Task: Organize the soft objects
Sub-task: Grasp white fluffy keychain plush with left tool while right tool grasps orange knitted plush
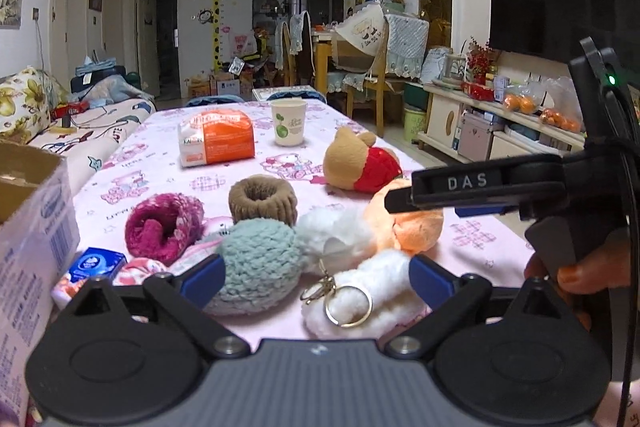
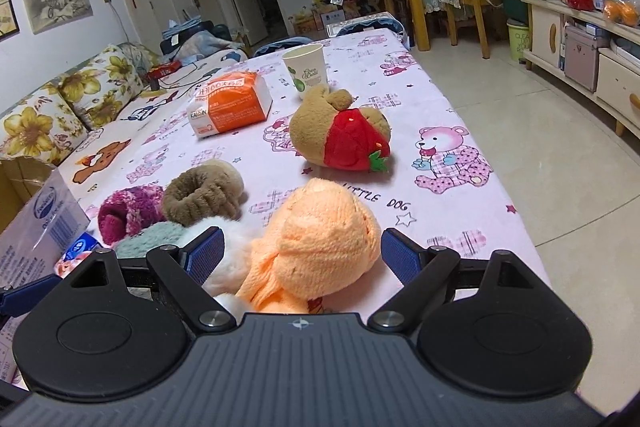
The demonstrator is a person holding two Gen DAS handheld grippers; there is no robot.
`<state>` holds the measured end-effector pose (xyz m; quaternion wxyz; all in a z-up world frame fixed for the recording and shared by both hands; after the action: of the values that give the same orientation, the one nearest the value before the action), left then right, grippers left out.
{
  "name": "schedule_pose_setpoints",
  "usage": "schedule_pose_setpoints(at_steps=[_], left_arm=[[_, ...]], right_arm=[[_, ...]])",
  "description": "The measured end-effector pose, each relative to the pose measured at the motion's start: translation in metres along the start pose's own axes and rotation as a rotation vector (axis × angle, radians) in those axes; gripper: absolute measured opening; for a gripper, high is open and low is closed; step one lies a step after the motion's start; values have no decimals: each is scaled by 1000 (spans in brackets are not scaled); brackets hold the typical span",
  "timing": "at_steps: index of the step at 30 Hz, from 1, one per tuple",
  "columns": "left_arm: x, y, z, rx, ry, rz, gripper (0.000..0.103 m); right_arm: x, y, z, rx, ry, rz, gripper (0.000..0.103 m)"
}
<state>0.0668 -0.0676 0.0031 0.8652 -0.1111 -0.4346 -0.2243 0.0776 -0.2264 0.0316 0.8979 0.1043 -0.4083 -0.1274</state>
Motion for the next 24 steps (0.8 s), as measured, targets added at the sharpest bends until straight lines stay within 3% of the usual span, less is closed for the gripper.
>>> schedule_pose_setpoints(at_steps=[8, 14, 24], left_arm=[[-13, -28, -16, -60, 64, -57, 97], [-22, -24, -35, -107, 155, 66, 97], [-17, -29, -48, -104, 138, 156, 102]], right_arm=[[4, -8, -18, 22, 25, -16, 103], [1, -12, -23, 28, 37, -32, 103], [-1, -9, -31, 35, 50, -27, 103]])
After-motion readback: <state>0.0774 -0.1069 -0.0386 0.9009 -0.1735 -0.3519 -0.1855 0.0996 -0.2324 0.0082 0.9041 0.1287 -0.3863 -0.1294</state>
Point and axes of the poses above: each gripper's, at about its wrist camera, not at the fingertips, and z roughly against the way its jaws point, y to its left, x to its top, the point moved 9 cm from there along -z, roughly the way its jaws point, and after that the axes turned 10 degrees about y, right-handed, at the moved point
